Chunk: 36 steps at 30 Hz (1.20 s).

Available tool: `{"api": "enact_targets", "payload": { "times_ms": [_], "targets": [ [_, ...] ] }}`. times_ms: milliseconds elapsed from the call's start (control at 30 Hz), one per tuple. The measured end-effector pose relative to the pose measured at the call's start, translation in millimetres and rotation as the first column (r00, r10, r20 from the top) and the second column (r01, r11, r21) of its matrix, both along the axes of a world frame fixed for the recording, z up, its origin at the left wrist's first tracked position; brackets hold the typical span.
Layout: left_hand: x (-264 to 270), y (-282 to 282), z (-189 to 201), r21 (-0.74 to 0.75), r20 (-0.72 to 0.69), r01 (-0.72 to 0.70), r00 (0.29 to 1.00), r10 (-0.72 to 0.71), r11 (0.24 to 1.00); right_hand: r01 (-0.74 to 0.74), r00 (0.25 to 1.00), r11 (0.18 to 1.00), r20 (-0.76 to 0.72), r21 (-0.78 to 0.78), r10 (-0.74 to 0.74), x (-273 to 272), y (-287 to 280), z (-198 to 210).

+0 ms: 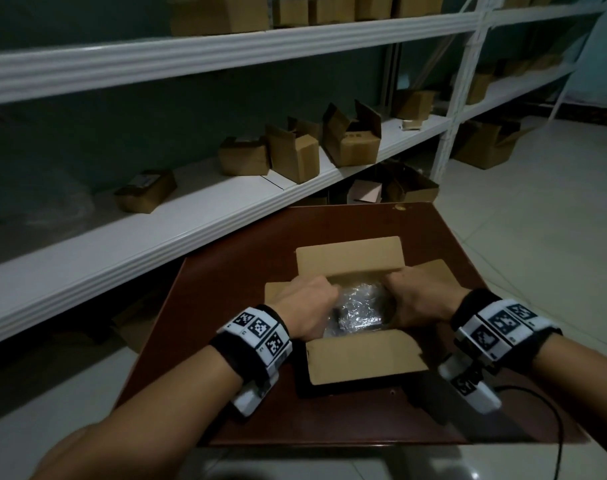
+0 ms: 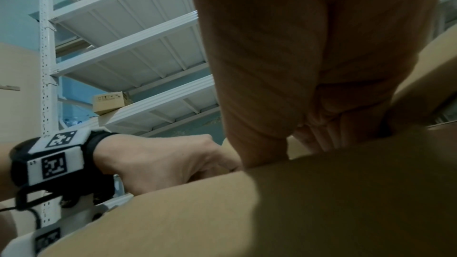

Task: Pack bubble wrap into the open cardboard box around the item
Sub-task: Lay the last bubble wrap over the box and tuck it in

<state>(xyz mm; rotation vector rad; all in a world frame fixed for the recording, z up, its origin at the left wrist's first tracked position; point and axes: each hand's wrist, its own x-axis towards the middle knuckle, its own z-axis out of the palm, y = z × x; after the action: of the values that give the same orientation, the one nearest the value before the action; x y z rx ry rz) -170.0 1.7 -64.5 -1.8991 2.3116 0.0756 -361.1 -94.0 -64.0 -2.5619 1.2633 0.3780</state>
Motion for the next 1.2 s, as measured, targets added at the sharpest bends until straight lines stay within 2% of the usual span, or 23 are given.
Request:
{"api": "enact_targets", "payload": {
  "times_ms": [167, 233, 300, 367, 400, 500, 667, 833, 1000, 1200],
  "targets": [
    [1, -3, -2, 0.068, -0.042, -0.037, 0.998, 0.040, 0.997, 0.029, 0.999, 0.999, -0.027, -0.021, -0.029, 1, 4, 6],
    [6, -3, 7, 0.156, -0.105, -0.021, 0.994, 0.038, 0.988, 0.034, 0.999, 0.999, -0.018, -0.007, -0.034, 2, 3, 6],
    [15, 2, 21, 0.193, -0.229, -0.005, 0.972, 0.050, 0.981, 0.025, 1.000, 1.000, -0.007, -0.014, -0.025, 3, 4, 7],
    [24, 6, 33, 0.132, -0.333, -0.013, 0.941, 0.056, 0.991, 0.023, 1.000, 1.000, -0.001, -0.008, -0.023, 3, 5, 9],
    [27, 6, 36, 0.069, -0.341, -0.021, 0.939, 0.044, 0.997, 0.020, 1.000, 1.000, -0.001, -0.004, -0.020, 3, 6, 10],
    [32, 4, 38, -0.032, -0.262, -0.072, 0.963, 0.061, 0.997, 0.003, 1.000, 1.000, -0.006, -0.017, -0.003, 4, 4, 8],
    [17, 1, 24, 0.102, -0.154, -0.114, 0.980, 0.129, 0.988, 0.007, 1.000, 0.999, 0.007, -0.037, -0.007, 4, 4, 9],
    [9, -15, 7, 0.151, -0.180, -0.090, 0.977, 0.117, 0.984, 0.024, 1.000, 0.999, 0.011, -0.032, -0.024, 3, 3, 9],
    [6, -25, -3, 0.203, -0.070, -0.124, 0.988, 0.140, 0.971, 0.025, 1.000, 0.999, 0.008, -0.041, -0.025, 3, 1, 7],
    [1, -20, -11, 0.172, 0.038, -0.095, 0.995, 0.090, 0.980, -0.016, 0.999, 0.999, 0.026, -0.047, 0.018, -1, 11, 14]
  ]
}}
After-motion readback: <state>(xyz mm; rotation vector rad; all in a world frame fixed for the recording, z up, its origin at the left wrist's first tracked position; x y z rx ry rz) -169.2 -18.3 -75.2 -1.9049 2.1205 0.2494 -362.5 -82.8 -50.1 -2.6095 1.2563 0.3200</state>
